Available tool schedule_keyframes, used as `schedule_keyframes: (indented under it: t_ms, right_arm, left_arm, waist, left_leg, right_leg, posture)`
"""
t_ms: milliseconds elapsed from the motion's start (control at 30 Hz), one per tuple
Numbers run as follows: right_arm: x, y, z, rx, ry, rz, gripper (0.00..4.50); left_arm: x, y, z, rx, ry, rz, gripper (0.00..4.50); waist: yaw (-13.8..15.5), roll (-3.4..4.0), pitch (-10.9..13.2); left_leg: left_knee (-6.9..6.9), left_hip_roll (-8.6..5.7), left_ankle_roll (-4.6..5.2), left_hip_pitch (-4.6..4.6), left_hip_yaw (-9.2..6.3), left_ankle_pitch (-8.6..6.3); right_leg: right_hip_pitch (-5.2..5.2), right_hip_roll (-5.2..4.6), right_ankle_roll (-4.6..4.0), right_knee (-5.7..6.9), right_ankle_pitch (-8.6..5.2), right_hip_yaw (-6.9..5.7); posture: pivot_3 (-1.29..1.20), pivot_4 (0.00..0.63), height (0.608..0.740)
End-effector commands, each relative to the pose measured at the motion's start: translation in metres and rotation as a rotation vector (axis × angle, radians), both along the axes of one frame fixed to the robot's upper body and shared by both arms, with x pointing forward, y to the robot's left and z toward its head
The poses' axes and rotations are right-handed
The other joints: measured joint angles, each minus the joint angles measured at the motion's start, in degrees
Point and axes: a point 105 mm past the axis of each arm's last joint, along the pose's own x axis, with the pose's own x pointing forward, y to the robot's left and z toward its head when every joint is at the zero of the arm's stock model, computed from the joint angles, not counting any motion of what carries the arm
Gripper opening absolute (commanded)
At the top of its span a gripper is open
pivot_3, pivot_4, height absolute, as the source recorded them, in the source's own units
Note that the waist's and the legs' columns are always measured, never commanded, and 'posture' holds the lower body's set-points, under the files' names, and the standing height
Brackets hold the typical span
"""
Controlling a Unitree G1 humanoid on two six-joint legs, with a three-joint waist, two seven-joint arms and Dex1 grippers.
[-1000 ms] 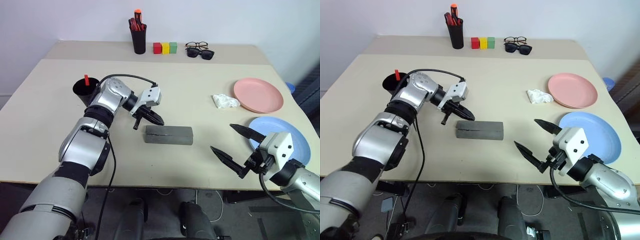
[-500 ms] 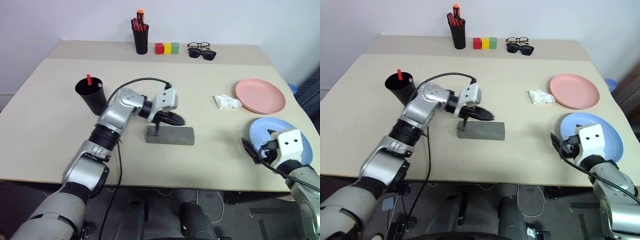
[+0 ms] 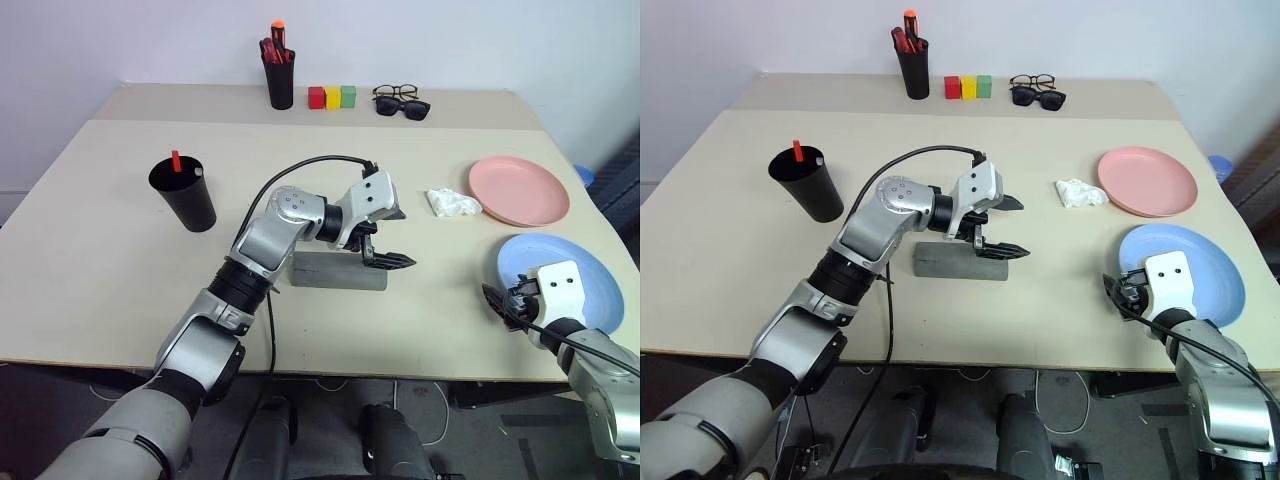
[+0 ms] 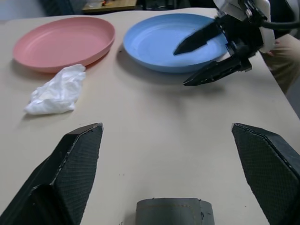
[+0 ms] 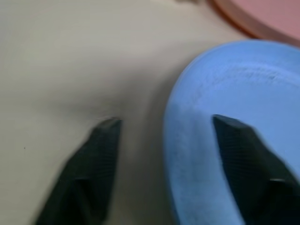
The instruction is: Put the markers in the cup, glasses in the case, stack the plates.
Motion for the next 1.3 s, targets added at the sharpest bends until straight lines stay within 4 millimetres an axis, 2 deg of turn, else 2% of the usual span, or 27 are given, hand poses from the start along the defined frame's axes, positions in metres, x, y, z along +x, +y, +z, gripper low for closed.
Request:
schedule_keyframes:
  t_ms: [33,67,100,267,367,533,633,733,800,900,1067,1100,1167,1300]
  right_arm:
    - [0.001,-0.001,0.008,-0.006,-0.009,-0.004,1.01]
    - [0.001,-0.002,0.008,-0.004,-0.006,-0.005,0.44]
    - [0.001,-0.002,0.007,-0.003,-0.002,-0.007,0.07]
    - [0.0,-0.006,0.005,-0.008,0.001,-0.024,0.07]
    - [0.004,-0.011,0.015,-0.052,-0.054,-0.046,0.07]
    - [0.02,-0.015,0.058,-0.129,-0.213,-0.048,0.07]
    - [0.038,-0.01,0.089,-0.183,-0.305,-0.024,0.07]
    - [0.06,-0.005,0.108,-0.216,-0.353,0.036,0.07]
    - [0.074,-0.004,0.116,-0.239,-0.369,0.067,0.07]
    - [0.11,-0.006,0.126,-0.269,-0.387,0.131,0.07]
    - [0.155,-0.002,0.131,-0.312,-0.37,0.192,0.07]
    - [0.161,-0.002,0.13,-0.316,-0.36,0.192,0.64]
    - [0.171,-0.002,0.129,-0.321,-0.344,0.173,1.4]
    - [0.179,0.007,0.128,-0.297,-0.352,0.169,3.43]
  left_arm:
    - [-0.005,-0.006,0.018,-0.044,-0.049,-0.013,4.5]
    - [-0.005,-0.006,0.018,-0.045,-0.049,-0.01,4.5]
    - [-0.005,-0.005,0.018,-0.045,-0.049,-0.007,4.5]
    - [-0.005,-0.003,0.017,-0.04,-0.053,0.003,4.5]
    - [-0.004,-0.001,0.016,-0.038,-0.058,0.006,4.5]
    - [-0.005,-0.001,0.015,-0.041,-0.059,0.019,4.5]
    - [-0.006,-0.002,0.014,-0.048,-0.053,0.028,4.5]
    - [-0.007,-0.002,0.014,-0.053,-0.048,0.037,4.5]
    - [-0.006,-0.002,0.014,-0.055,-0.046,0.045,4.5]
    - [-0.005,0.0,0.014,-0.057,-0.05,0.068,4.5]
    - [-0.003,0.01,0.016,-0.071,-0.053,0.125,4.5]
    - [-0.003,0.013,0.016,-0.074,-0.052,0.142,4.5]
    - [-0.002,0.019,0.016,-0.075,-0.049,0.176,4.5]
    - [-0.002,0.032,0.015,-0.069,-0.045,0.238,4.5]
  waist:
    - [0.0,0.0,0.0]
    - [0.0,0.0,0.0]
    - [0.0,0.0,0.0]
    - [-0.1,0.01,0.0]
    - [0.0,0.01,0.0]
    - [-0.2,0.05,0.0]
    - [-0.2,0.1,0.0]
    - [-0.2,0.09,0.0]
    - [-0.3,0.09,0.0]
    - [-0.6,0.13,0.1]
    - [-1.6,0.21,0.1]
    - [-1.7,0.23,0.1]
    - [-1.9,0.25,0.2]
    - [-1.9,0.25,0.1]
  left_leg:
    - [0.0,0.0,0.0,0.0,0.0,0.0]
    - [0.0,0.0,0.0,0.0,0.0,0.0]
    - [-0.01,0.0,0.0,0.0,0.0,0.0]
    - [-0.01,0.01,0.0,0.02,0.0,0.0]
    - [0.0,0.01,0.0,0.02,0.0,0.0]
    - [-0.01,0.01,0.0,0.02,0.01,0.0]
    - [0.0,0.01,0.0,0.02,0.02,0.0]
    - [-0.02,0.01,0.0,0.03,0.02,0.0]
    - [-0.01,0.01,0.0,0.03,0.04,0.01]
    - [0.01,0.0,0.01,0.04,0.06,0.01]
    - [-0.08,-0.03,0.0,0.04,0.04,0.02]
    - [-0.1,-0.03,0.0,0.04,0.06,0.02]
    - [-0.16,-0.03,0.0,0.05,0.05,0.03]
    - [-0.24,-0.03,-0.01,0.08,0.02,0.03]
  right_leg:
    - [0.0,0.0,0.0,0.0,0.0,0.0]
    - [0.0,0.0,0.0,0.0,0.0,0.0]
    - [0.0,0.0,0.0,0.0,0.0,0.0]
    - [0.0,0.0,0.0,0.01,0.0,0.0]
    - [0.01,0.01,0.0,0.0,0.0,0.0]
    - [0.0,0.01,-0.01,0.0,0.0,0.0]
    - [-0.02,0.0,0.0,0.01,0.01,0.0]
    - [-0.02,0.01,0.0,0.02,0.01,0.0]
    - [-0.01,0.01,0.01,0.02,0.02,0.0]
    - [0.01,0.01,0.02,0.02,0.03,0.01]
    - [-0.01,0.02,0.21,0.05,0.11,0.03]
    - [-0.03,0.02,0.24,0.05,0.13,0.03]
    - [-0.04,0.02,0.26,0.05,0.13,0.04]
    - [-0.05,0.04,0.27,0.08,0.14,0.04]
  posture:
    - [0.0,0.15,0.74]
    - [0.0,0.15,0.74]
    - [0.0,0.15,0.74]
    - [0.0,0.15,0.74]
    - [0.0,0.15,0.74]
    - [0.0,0.15,0.74]
    - [0.0,0.15,0.74]
    - [0.0,0.15,0.74]
    - [0.0,0.15,0.74]
    - [0.0,0.15,0.74]
    - [0.0,0.15,0.74]
    - [0.0,0.15,0.74]
    - [0.0,0.15,0.74]
    - [0.0,0.15,0.74]
